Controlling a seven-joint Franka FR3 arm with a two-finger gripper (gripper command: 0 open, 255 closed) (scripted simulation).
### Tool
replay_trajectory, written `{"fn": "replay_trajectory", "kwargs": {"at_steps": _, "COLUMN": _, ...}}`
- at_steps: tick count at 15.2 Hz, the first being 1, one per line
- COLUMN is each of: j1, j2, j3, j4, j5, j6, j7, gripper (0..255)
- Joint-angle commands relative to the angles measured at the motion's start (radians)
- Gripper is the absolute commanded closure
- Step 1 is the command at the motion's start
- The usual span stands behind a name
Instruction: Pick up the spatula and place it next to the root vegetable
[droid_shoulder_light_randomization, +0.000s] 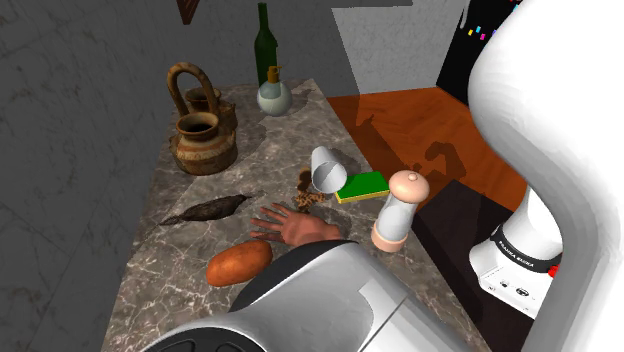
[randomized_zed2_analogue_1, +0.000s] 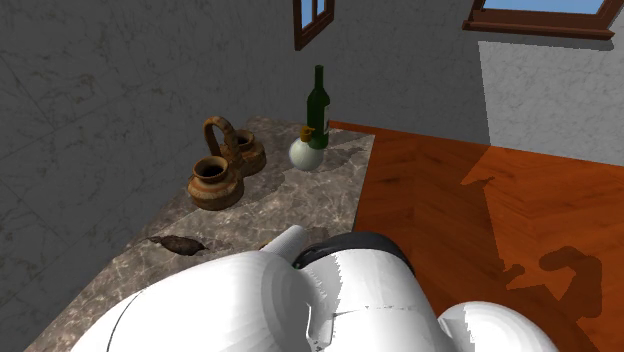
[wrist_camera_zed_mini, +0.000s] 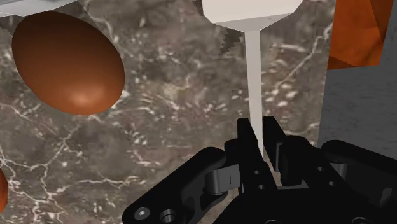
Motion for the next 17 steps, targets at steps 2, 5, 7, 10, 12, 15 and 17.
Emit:
{"fn": "replay_trajectory", "kwargs": {"at_steps": 2, "j1": 0.001, "j2": 0.002, "j3": -0.001, "j4": -0.001, "j5": -0.002, "j6": 0.003, "j7": 0.001, "gripper": 255}}
{"fn": "replay_trajectory", "kwargs": {"at_steps": 5, "j1": 0.001, "j2": 0.002, "j3": -0.001, "j4": -0.001, "j5": -0.002, "j6": 0.003, "j7": 0.001, "gripper": 255}}
{"fn": "replay_trajectory", "kwargs": {"at_steps": 7, "j1": 0.001, "j2": 0.002, "j3": -0.001, "j4": -0.001, "j5": -0.002, "j6": 0.003, "j7": 0.001, "gripper": 0}}
{"fn": "replay_trajectory", "kwargs": {"at_steps": 10, "j1": 0.001, "j2": 0.002, "j3": -0.001, "j4": -0.001, "j5": -0.002, "j6": 0.003, "j7": 0.001, "gripper": 0}}
{"fn": "replay_trajectory", "kwargs": {"at_steps": 12, "j1": 0.001, "j2": 0.002, "j3": -0.001, "j4": -0.001, "j5": -0.002, "j6": 0.003, "j7": 0.001, "gripper": 0}}
{"fn": "replay_trajectory", "kwargs": {"at_steps": 15, "j1": -0.011, "j2": -0.048, "j3": 0.018, "j4": 0.030, "j5": 0.032, "j6": -0.072, "j7": -0.019, "gripper": 0}}
{"fn": "replay_trajectory", "kwargs": {"at_steps": 17, "j1": -0.013, "j2": -0.060, "j3": 0.022, "j4": 0.041, "j5": 0.040, "j6": -0.093, "j7": -0.024, "gripper": 0}}
